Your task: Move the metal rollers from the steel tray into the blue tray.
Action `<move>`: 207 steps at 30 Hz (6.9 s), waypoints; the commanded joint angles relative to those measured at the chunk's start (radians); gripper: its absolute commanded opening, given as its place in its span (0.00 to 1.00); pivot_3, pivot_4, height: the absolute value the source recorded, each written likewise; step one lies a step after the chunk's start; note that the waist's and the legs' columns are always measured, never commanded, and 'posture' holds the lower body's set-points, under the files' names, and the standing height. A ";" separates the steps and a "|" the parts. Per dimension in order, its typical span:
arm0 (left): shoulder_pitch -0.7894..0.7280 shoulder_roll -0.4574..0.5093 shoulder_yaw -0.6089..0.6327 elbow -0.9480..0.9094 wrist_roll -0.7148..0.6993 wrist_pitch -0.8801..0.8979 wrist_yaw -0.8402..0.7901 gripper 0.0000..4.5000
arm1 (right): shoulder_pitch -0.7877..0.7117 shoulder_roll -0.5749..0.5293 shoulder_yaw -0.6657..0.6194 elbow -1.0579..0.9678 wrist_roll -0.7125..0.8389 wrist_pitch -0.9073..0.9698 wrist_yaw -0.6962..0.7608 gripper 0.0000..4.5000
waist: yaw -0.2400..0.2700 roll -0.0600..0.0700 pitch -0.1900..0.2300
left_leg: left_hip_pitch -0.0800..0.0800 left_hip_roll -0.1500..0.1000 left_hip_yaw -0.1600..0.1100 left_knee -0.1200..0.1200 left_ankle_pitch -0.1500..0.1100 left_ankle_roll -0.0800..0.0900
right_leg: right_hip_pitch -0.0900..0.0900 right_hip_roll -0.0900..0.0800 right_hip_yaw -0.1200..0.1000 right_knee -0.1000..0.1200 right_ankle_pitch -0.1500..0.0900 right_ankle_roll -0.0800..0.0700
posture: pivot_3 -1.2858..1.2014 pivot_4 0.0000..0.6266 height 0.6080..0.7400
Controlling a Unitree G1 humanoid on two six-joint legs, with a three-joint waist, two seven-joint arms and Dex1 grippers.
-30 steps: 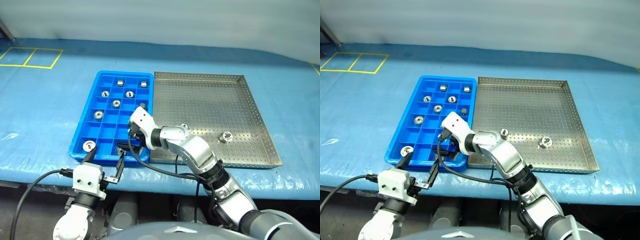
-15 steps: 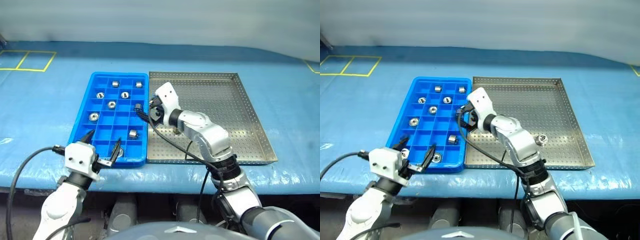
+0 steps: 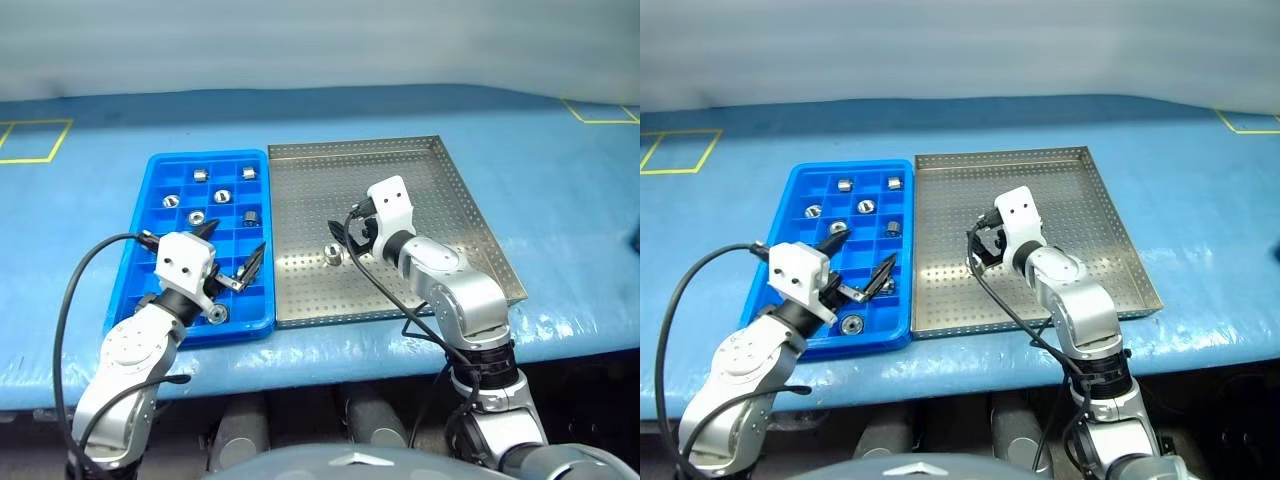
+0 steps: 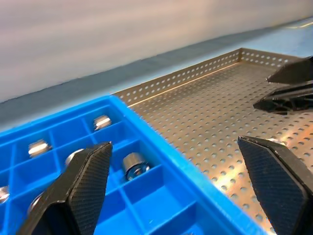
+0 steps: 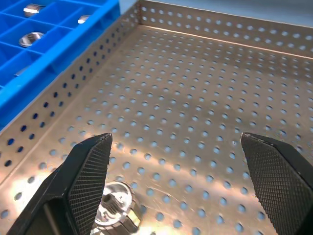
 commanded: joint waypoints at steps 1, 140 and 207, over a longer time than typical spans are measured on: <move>-0.044 0.004 -0.031 0.015 -0.016 0.003 -0.030 1.00 | 0.016 -0.009 -0.040 -0.066 -0.011 0.010 -0.034 0.99 | -0.014 0.000 0.000 | 0.000 0.000 0.000 0.000 0.000 0.000 | 0.000 0.000 0.000 0.000 0.000 0.000 | 0.48 0.24 1.00; -0.584 -0.127 -0.251 0.669 0.063 -0.121 -0.260 1.00 | 0.352 0.139 0.021 -0.345 -0.067 -0.190 -0.086 0.99 | -0.310 0.002 -0.003 | 0.000 -0.002 -0.004 -0.003 0.002 -0.002 | 0.002 0.000 0.002 0.001 0.002 0.008 | 0.33 0.24 1.00; -0.206 0.001 0.183 0.105 0.105 0.152 0.007 0.38 | 0.139 -0.003 0.224 -0.237 0.123 -0.208 0.169 1.00 | -0.203 -0.005 0.001 | 0.010 -0.006 -0.005 -0.009 0.003 0.000 | 0.010 -0.002 0.005 -0.001 0.000 0.011 | 0.49 0.24 1.00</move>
